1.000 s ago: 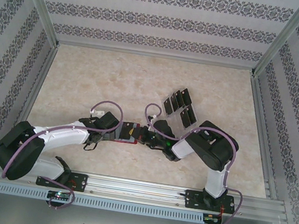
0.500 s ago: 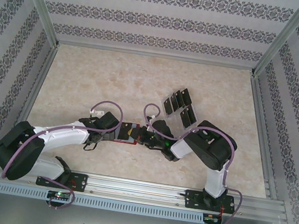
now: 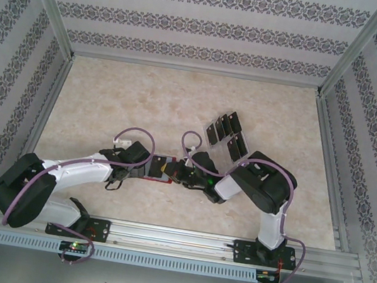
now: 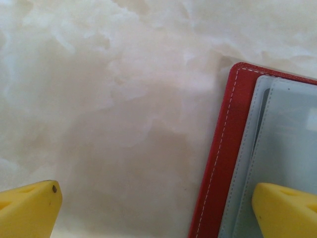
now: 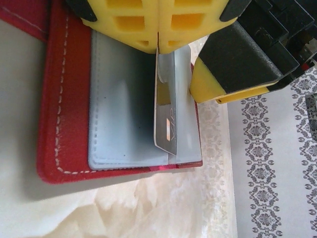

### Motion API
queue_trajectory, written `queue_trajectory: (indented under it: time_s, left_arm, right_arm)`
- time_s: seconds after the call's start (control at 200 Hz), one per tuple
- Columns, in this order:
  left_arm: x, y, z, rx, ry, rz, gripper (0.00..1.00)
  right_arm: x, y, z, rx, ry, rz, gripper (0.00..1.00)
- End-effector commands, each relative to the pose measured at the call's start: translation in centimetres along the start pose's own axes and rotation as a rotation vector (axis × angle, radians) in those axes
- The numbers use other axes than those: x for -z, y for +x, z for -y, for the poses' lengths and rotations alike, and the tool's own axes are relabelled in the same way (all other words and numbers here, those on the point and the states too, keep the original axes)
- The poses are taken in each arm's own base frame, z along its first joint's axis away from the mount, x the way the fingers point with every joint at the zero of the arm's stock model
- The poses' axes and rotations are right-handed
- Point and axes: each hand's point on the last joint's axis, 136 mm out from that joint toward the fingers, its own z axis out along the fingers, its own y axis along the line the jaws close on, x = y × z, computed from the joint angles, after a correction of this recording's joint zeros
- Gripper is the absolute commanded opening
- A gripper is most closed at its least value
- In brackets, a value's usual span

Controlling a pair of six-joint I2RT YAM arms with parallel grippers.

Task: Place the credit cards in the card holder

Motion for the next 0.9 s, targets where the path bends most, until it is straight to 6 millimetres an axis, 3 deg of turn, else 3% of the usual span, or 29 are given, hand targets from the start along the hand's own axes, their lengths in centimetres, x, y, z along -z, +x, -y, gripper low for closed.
queue_trajectory:
  time_s: [0.0, 0.355, 0.894]
  left_arm:
    - [-0.2, 1.9, -2.0, -0.041, -0.073, -0.052, 0.99]
    - [-0.2, 1.9, -2.0, -0.042, -0.073, -0.053, 0.99]
    - [-0.3, 2.0, -2.0, -0.045, -0.07, -0.054, 0.99]
  right_arm:
    - [-0.3, 0.9, 1.4, -0.032, 0.042, -0.057, 0.0]
    - [-0.5, 0.9, 1.5, -0.05, 0.06, -0.092, 0.0]
    - [-2.3, 1.6, 1.0, -0.053, 0.078, -0.13, 0.0]
